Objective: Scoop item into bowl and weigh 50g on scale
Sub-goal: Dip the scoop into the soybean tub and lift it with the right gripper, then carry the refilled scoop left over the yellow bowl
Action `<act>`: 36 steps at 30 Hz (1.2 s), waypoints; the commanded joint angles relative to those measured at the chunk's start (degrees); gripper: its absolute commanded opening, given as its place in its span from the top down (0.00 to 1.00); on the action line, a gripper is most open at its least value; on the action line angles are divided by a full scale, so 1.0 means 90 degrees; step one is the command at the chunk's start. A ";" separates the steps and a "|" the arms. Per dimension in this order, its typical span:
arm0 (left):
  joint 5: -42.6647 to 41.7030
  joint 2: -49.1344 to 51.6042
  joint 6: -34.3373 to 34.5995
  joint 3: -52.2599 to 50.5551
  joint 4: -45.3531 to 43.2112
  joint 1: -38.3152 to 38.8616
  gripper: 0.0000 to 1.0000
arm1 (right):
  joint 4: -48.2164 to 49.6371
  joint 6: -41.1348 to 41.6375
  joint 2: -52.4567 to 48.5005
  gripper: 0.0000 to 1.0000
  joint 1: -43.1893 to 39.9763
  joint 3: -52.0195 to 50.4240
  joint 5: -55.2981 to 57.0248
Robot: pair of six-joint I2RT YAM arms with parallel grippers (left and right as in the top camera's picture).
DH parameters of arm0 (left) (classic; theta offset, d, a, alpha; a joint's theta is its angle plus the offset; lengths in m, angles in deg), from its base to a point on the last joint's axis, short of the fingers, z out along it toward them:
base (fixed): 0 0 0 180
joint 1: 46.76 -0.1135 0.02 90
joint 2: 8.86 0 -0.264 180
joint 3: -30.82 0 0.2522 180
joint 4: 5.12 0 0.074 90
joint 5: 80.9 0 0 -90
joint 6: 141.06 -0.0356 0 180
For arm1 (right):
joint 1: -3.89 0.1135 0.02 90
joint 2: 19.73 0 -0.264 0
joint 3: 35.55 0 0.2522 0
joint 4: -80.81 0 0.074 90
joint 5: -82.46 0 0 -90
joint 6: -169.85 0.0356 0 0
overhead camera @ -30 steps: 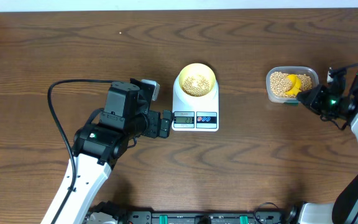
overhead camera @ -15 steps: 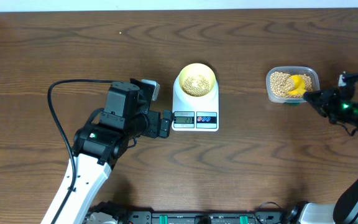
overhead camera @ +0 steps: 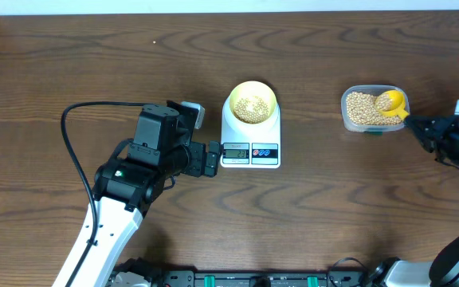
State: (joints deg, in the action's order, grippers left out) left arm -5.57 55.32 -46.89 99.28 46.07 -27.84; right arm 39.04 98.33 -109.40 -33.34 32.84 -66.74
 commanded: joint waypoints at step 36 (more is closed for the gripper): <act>0.0044 -0.0024 -0.0104 -0.0017 -0.0002 0.0007 0.02 | 0.0112 0.0704 -0.0039 0.99 -0.0493 -0.0049 -0.2465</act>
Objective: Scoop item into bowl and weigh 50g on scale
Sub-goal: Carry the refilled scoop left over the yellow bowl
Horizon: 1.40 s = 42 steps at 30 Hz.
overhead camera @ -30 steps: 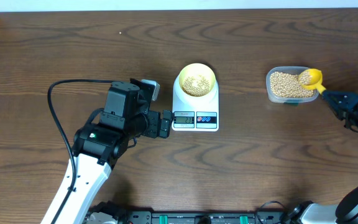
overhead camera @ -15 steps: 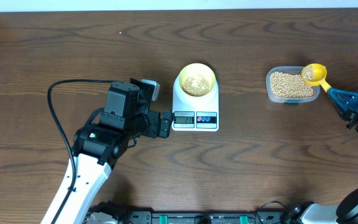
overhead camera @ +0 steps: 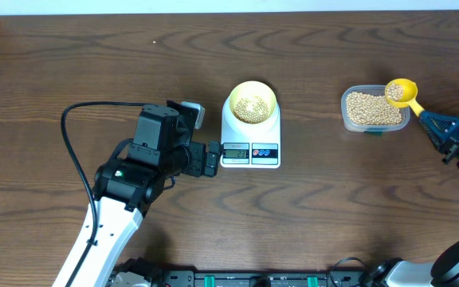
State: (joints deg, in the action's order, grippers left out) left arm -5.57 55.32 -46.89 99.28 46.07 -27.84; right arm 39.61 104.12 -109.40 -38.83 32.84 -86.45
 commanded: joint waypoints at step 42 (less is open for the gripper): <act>0.0044 -0.0024 -0.0104 -0.0017 0.0000 0.0007 0.02 | 0.3089 0.2429 -0.0039 0.99 0.2866 -0.0049 0.0335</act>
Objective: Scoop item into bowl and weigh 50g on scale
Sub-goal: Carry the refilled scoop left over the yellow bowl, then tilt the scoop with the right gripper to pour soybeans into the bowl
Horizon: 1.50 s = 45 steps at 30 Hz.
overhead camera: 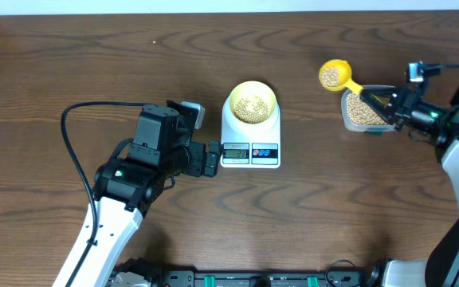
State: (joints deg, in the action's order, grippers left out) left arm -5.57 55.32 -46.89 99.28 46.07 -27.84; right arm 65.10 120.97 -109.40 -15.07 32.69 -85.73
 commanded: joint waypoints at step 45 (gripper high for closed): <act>0.0044 -0.0024 -0.0104 -0.0017 0.0000 0.0007 0.02 | 0.0593 -0.2790 -0.0039 0.99 0.3504 -0.0032 0.3364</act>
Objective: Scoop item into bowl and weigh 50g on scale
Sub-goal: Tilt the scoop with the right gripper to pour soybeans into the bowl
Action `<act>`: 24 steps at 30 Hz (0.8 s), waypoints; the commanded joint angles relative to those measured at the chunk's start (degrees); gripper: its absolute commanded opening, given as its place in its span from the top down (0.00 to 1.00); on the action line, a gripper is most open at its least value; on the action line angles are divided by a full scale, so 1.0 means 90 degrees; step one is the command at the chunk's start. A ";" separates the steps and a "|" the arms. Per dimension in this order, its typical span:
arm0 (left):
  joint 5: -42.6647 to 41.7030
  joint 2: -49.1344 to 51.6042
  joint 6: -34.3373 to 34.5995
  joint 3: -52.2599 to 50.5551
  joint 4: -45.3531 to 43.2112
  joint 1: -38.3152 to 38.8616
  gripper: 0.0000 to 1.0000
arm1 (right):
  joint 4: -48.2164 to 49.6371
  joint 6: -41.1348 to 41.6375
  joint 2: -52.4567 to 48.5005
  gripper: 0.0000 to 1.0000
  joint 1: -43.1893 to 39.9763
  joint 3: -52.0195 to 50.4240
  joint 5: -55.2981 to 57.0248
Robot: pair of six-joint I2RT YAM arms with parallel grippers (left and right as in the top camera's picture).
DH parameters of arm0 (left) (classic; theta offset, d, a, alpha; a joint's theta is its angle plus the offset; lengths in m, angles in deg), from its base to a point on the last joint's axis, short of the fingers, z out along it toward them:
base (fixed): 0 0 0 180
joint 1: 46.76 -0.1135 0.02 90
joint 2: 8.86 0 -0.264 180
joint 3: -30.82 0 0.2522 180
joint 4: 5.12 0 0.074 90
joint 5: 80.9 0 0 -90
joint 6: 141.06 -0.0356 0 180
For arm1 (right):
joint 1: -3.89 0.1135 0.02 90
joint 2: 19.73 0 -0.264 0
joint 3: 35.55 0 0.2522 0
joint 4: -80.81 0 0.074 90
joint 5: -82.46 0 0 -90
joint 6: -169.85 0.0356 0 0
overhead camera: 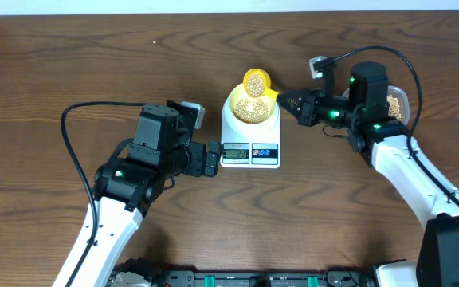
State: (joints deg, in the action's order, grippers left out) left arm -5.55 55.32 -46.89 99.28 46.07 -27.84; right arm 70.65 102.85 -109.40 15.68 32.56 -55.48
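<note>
A white scale (pixel 250 137) stands mid-table with a pale yellow bowl (pixel 251 104) of beige beans on it. My right gripper (pixel 291 101) is shut on the handle of a yellow scoop (pixel 256 82), whose bean-filled cup hangs over the bowl's far rim. The clear bean container (pixel 397 100) lies at the right, mostly hidden behind the right arm. My left gripper (pixel 216 159) rests at the scale's left edge, by its display; its jaws stand close together, with nothing seen between them.
The left arm's black cable (pixel 78 151) loops over the table on the left. A white wall edge (pixel 229 6) runs along the far side. Black mounts sit at the front edge (pixel 237 279).
My right gripper has moved left with the loaded scoop, from just left of the bean container to over the bowl on the scale. The left arm has not moved.
The scoop first lay in the beans in the container, held by my right gripper. Then it was at the container's far right edge with beans in it, then left of the container, and now over the bowl. The left arm stayed by the scale throughout.
</note>
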 commanded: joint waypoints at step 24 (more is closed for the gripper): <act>0.0041 -0.0024 -0.0104 -0.0017 0.0000 0.0007 0.02 | -0.0469 -0.2713 -0.0039 0.99 0.0095 -0.0017 0.0952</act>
State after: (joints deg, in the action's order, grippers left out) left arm -5.57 55.32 -46.89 99.28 46.07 -27.84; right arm 66.15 81.09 -109.40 16.19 32.54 -49.29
